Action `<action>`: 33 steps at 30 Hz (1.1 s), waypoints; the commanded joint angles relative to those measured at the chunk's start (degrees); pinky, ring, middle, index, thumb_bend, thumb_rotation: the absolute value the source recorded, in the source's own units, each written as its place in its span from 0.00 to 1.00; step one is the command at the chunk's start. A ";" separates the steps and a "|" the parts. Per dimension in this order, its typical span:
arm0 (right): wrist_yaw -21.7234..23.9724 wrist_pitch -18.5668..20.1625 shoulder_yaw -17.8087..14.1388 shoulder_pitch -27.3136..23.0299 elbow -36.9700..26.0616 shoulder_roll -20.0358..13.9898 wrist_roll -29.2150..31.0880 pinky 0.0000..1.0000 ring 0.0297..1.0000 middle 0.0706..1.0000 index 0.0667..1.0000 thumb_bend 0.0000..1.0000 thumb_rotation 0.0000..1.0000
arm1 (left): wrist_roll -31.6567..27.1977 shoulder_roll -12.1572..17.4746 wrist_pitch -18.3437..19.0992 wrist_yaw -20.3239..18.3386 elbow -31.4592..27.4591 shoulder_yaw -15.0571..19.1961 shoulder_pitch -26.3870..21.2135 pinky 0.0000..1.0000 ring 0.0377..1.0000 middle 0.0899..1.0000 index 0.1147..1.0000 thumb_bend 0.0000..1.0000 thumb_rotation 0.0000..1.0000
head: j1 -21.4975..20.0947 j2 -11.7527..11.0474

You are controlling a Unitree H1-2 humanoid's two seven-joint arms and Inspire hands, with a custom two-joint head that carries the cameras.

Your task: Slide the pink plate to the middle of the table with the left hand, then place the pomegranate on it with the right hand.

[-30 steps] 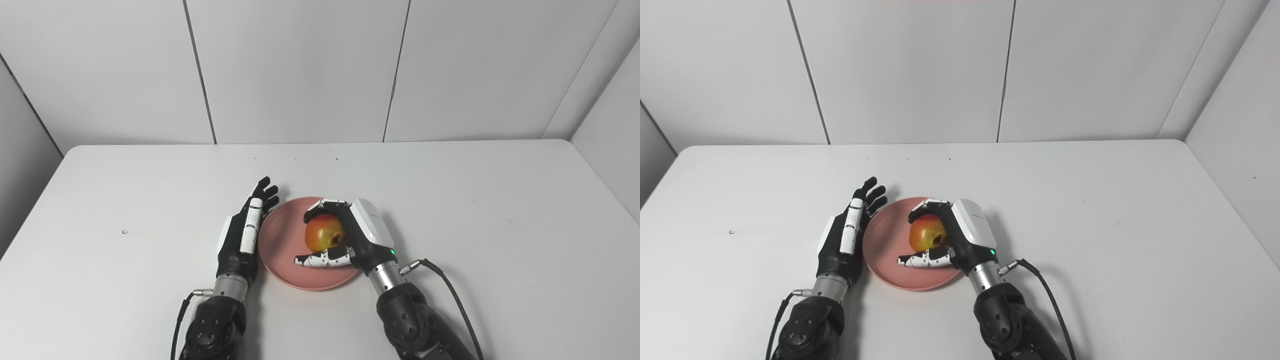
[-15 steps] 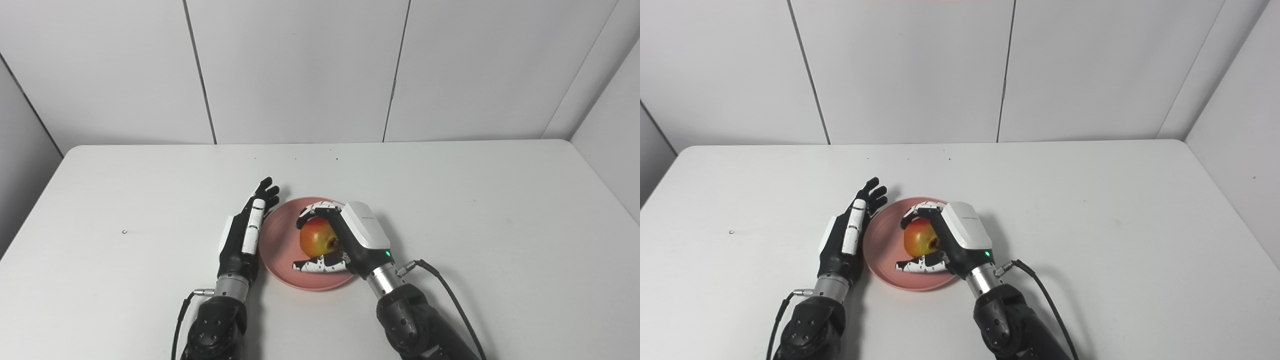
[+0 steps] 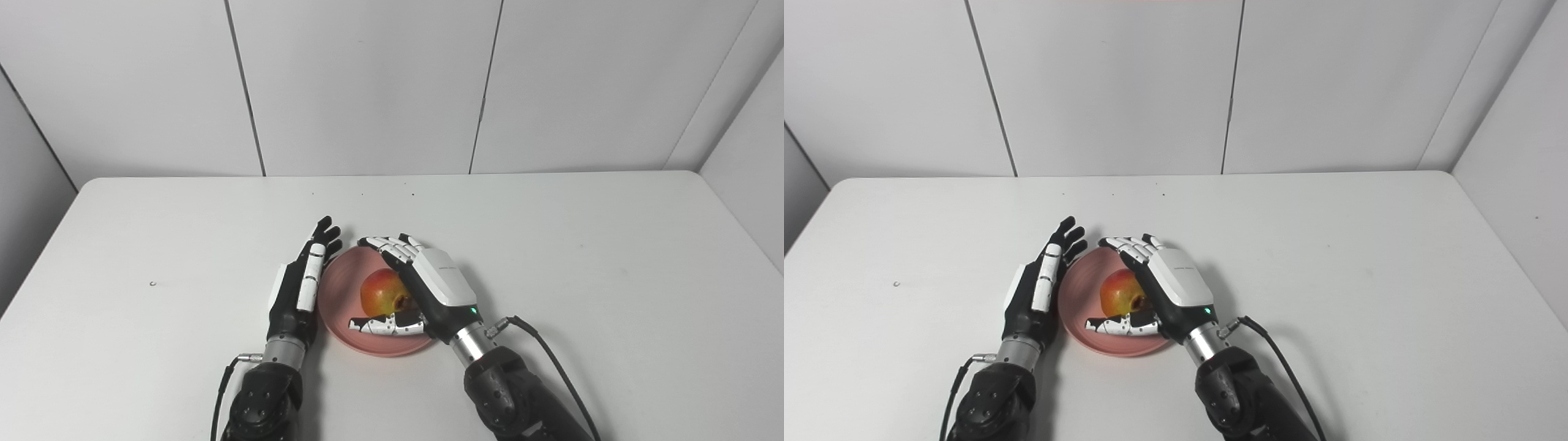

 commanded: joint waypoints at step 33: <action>-5.79 -7.52 -14.15 3.91 -1.87 7.50 19.80 0.95 0.98 0.98 0.97 0.58 1.00 | 0.20 -0.68 -0.50 0.42 -0.95 1.23 -1.66 0.95 0.95 0.95 0.93 0.45 1.00 | -0.15 0.04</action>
